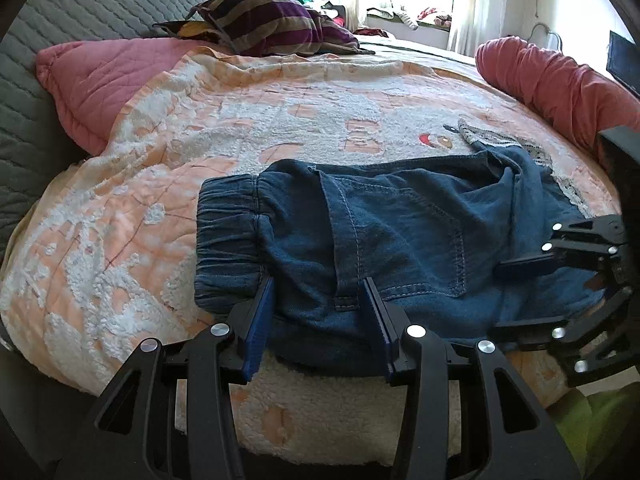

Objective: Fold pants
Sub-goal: 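Lay the held pants flat with both grippers, then open both, then grasp the lace leg hem with the right gripper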

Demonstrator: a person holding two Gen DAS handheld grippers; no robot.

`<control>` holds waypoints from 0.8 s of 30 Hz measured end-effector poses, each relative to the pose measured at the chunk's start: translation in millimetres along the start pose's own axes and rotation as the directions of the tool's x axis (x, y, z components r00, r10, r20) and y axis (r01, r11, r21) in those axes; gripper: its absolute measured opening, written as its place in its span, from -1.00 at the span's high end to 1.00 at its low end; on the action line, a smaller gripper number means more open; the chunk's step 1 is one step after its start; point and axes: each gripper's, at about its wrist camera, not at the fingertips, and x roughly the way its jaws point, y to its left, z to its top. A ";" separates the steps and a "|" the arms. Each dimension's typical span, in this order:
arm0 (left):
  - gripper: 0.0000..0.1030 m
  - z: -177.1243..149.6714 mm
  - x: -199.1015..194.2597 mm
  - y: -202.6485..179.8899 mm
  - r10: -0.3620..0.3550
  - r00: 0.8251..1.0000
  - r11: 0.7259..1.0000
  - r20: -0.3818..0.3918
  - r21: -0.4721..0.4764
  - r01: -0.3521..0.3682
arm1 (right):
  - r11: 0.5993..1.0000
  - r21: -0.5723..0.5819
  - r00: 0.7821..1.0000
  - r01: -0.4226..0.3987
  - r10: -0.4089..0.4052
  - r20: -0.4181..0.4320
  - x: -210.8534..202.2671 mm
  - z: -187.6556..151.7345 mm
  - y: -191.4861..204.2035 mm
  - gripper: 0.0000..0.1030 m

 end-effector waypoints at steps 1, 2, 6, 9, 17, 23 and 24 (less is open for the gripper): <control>0.18 -0.2 -0.4 -1.3 0.004 1.000 1.000 0.001 0.004 -0.004 | 1.000 0.007 1.000 -0.006 0.006 0.003 -1.0 -0.4 -0.4 0.12; 0.18 -0.3 -0.6 -1.6 0.005 1.000 1.000 0.002 0.005 -0.005 | 1.000 0.009 1.000 -0.010 0.010 0.006 -2.9 0.3 -0.6 0.12; 0.12 1.5 -5.7 2.6 -0.017 1.000 0.999 0.003 -0.036 0.017 | 0.999 0.032 0.998 -0.020 0.018 0.060 -25.4 1.3 -7.5 0.01; -0.17 5.1 -22.0 3.2 -0.042 0.999 0.996 0.033 -0.072 0.045 | 0.999 0.054 0.993 0.005 -0.012 0.116 -47.7 -0.9 -19.2 -0.18; -0.48 13.6 -65.4 -0.1 -0.049 0.990 0.991 0.136 -0.116 0.065 | 0.984 0.137 0.965 0.113 -0.141 0.219 -100.7 -8.4 -46.0 -0.41; -0.58 16.8 -73.4 -18.3 -0.084 0.985 0.991 0.148 -0.095 0.099 | 0.958 0.206 0.928 0.201 -0.253 0.274 -132.9 -15.9 -74.7 -0.56; -0.58 17.0 -72.7 -21.6 -0.096 0.985 0.990 0.146 -0.090 0.110 | 0.953 0.221 0.922 0.209 -0.267 0.280 -136.8 -17.2 -79.4 -0.57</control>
